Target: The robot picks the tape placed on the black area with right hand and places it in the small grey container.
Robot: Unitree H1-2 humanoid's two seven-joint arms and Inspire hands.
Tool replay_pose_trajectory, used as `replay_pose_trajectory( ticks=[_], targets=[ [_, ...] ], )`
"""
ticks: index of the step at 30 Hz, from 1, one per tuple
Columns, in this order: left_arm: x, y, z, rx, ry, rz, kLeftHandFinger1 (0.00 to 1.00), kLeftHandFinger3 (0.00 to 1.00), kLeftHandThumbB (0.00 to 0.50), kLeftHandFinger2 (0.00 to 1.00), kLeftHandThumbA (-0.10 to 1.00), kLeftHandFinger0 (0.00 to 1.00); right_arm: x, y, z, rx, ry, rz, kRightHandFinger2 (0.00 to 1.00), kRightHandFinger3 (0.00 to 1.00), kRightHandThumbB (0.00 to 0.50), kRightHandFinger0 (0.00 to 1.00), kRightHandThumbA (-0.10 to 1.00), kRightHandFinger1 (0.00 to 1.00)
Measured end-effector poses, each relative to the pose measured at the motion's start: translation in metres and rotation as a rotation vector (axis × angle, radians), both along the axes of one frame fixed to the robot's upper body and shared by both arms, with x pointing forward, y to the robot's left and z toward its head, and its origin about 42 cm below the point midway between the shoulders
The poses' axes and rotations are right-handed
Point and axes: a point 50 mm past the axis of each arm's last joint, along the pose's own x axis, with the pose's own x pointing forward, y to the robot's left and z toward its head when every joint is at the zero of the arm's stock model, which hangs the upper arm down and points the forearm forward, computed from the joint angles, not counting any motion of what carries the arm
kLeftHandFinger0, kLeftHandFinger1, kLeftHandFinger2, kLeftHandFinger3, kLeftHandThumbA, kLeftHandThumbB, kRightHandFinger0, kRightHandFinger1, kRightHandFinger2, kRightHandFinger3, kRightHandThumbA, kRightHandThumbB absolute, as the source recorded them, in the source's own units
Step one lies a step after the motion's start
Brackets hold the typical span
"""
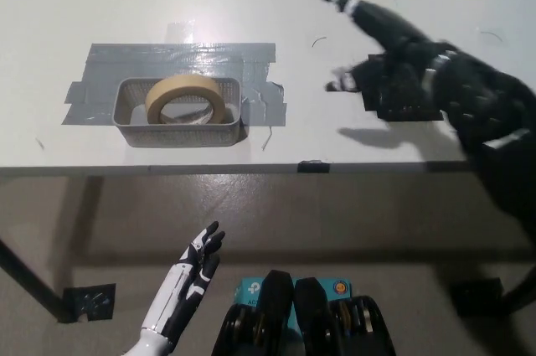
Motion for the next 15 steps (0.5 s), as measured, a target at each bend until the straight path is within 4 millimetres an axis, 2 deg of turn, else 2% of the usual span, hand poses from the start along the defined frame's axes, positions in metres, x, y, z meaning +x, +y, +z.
replay_pose_trajectory(
  ticks=[2,4,5,8,9,10,12,15],
  targets=[
    [0.000,0.000,-0.001,0.000,0.003,0.001,1.00,1.00,0.153,1.00,0.99,1.00,-0.016,-0.014,-0.007,0.052,0.003,-0.002,1.00,1.00,0.389,1.00,1.00,1.00],
    [0.000,0.000,-0.002,0.001,0.005,0.002,1.00,1.00,0.141,1.00,1.00,1.00,-0.031,-0.024,-0.018,0.090,0.014,0.000,1.00,1.00,0.390,1.00,1.00,1.00],
    [0.000,0.001,-0.002,0.001,0.006,0.002,1.00,1.00,0.148,1.00,1.00,1.00,-0.040,-0.028,-0.024,0.107,0.021,0.000,1.00,1.00,0.407,1.00,1.00,1.00],
    [0.000,0.001,-0.003,0.002,0.009,0.003,1.00,1.00,0.134,1.00,1.00,1.00,-0.072,-0.042,-0.049,0.162,0.049,0.001,1.00,1.00,0.345,1.00,1.00,1.00],
    [0.000,0.001,-0.003,0.002,0.010,0.004,1.00,1.00,0.140,1.00,1.00,1.00,-0.084,-0.046,-0.057,0.179,0.060,0.001,1.00,1.00,0.350,1.00,1.00,1.00],
    [0.000,0.002,-0.003,0.003,0.011,0.005,1.00,1.00,0.140,1.00,1.00,1.00,-0.099,-0.052,-0.070,0.202,0.082,-0.003,1.00,1.00,0.351,1.00,1.00,1.00],
    [0.000,0.003,-0.004,0.005,0.014,0.006,1.00,1.00,0.142,1.00,1.00,1.00,-0.123,-0.060,-0.083,0.240,0.103,-0.008,1.00,1.00,0.324,1.00,1.00,1.00],
    [-0.001,0.005,-0.005,0.007,0.018,0.011,1.00,1.00,0.136,1.00,1.00,1.00,-0.173,-0.077,-0.112,0.330,0.161,-0.033,1.00,1.00,0.331,1.00,0.99,1.00]
  ],
)
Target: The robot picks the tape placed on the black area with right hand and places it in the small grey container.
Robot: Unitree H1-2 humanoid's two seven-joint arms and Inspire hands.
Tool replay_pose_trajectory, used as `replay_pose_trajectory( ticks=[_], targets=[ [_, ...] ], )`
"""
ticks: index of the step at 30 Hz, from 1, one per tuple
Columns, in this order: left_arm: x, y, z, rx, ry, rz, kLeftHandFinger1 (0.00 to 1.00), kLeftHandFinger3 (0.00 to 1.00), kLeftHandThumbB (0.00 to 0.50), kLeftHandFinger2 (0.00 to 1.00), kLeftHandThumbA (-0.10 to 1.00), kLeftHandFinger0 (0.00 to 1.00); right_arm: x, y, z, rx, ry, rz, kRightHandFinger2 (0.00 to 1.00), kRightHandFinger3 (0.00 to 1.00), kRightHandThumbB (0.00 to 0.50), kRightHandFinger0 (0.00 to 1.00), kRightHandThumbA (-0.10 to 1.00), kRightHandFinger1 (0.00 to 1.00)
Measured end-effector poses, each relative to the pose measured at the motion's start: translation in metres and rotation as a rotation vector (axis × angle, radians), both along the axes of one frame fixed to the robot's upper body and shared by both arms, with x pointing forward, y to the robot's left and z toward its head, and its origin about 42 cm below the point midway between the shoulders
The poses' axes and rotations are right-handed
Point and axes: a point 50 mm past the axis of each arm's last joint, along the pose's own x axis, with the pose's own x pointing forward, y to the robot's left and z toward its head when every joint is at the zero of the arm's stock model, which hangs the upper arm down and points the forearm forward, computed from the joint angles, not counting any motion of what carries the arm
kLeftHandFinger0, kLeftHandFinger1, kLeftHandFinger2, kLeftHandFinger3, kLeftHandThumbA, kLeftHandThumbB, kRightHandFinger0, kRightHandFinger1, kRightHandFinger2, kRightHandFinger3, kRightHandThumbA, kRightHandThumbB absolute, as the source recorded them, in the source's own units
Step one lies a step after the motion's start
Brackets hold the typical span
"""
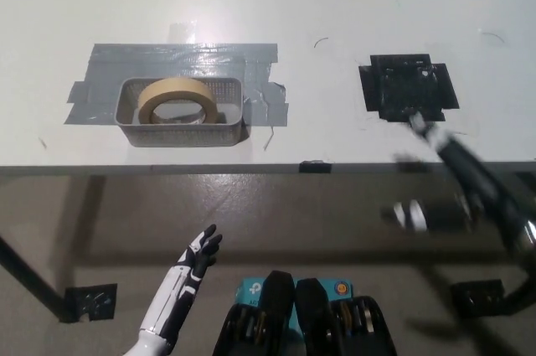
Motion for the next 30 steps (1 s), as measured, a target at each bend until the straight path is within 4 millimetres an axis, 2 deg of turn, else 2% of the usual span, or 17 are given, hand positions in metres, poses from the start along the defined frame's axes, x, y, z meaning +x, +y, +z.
replay_pose_trajectory(
  ticks=[1,2,3,6,9,13,17,18,19,22,26,30],
  targets=[
    [-0.001,0.001,-0.001,0.001,0.003,0.003,1.00,1.00,0.142,1.00,1.00,1.00,-0.018,-0.004,-0.013,0.039,0.037,-0.013,1.00,1.00,0.321,1.00,0.97,1.00],
    [-0.002,0.002,-0.001,0.002,0.005,0.005,1.00,1.00,0.146,1.00,1.00,1.00,-0.027,-0.006,-0.021,0.062,0.058,-0.022,1.00,1.00,0.288,1.00,0.96,1.00],
    [-0.004,0.003,-0.003,0.003,0.011,0.009,1.00,1.00,0.144,1.00,1.00,1.00,-0.043,-0.007,-0.036,0.112,0.098,-0.036,1.00,1.00,0.282,1.00,0.96,1.00],
    [-0.012,0.006,-0.009,0.003,0.034,0.019,1.00,1.00,0.148,1.00,1.00,1.00,-0.071,0.002,-0.075,0.223,0.203,-0.073,1.00,1.00,0.235,1.00,0.97,1.00],
    [-0.017,0.008,-0.012,0.001,0.047,0.024,1.00,1.00,0.150,1.00,1.00,1.00,-0.081,0.012,-0.103,0.286,0.269,-0.109,1.00,1.00,0.246,1.00,0.94,1.00],
    [-0.019,0.013,-0.013,0.002,0.052,0.041,1.00,1.00,0.141,1.00,1.00,1.00,-0.079,0.017,-0.126,0.305,0.293,-0.137,1.00,1.00,0.294,1.00,1.00,1.00],
    [-0.018,0.019,-0.013,-0.001,0.050,0.062,1.00,1.00,0.147,1.00,1.00,1.00,-0.071,0.018,-0.140,0.304,0.288,-0.154,1.00,1.00,0.289,1.00,1.00,1.00],
    [-0.017,0.020,-0.012,-0.002,0.048,0.066,1.00,1.00,0.133,1.00,1.00,1.00,-0.069,0.018,-0.141,0.304,0.282,-0.155,1.00,1.00,0.285,1.00,1.00,1.00],
    [-0.016,0.021,-0.011,-0.002,0.046,0.069,1.00,1.00,0.133,1.00,1.00,1.00,-0.067,0.018,-0.142,0.304,0.272,-0.157,1.00,1.00,0.278,1.00,1.00,1.00],
    [-0.014,0.025,-0.008,-0.005,0.034,0.083,1.00,1.00,0.140,1.00,1.00,1.00,-0.064,0.018,-0.144,0.300,0.238,-0.163,1.00,1.00,0.305,1.00,1.00,1.00],
    [-0.013,0.029,-0.007,-0.007,0.029,0.097,1.00,1.00,0.132,1.00,1.00,1.00,-0.064,0.018,-0.144,0.291,0.201,-0.169,1.00,1.00,0.283,1.00,1.00,1.00],
    [-0.013,0.031,-0.007,-0.007,0.029,0.107,1.00,1.00,0.135,1.00,1.00,1.00,-0.064,0.019,-0.144,0.290,0.186,-0.166,1.00,1.00,0.286,1.00,0.99,1.00]
  ],
)
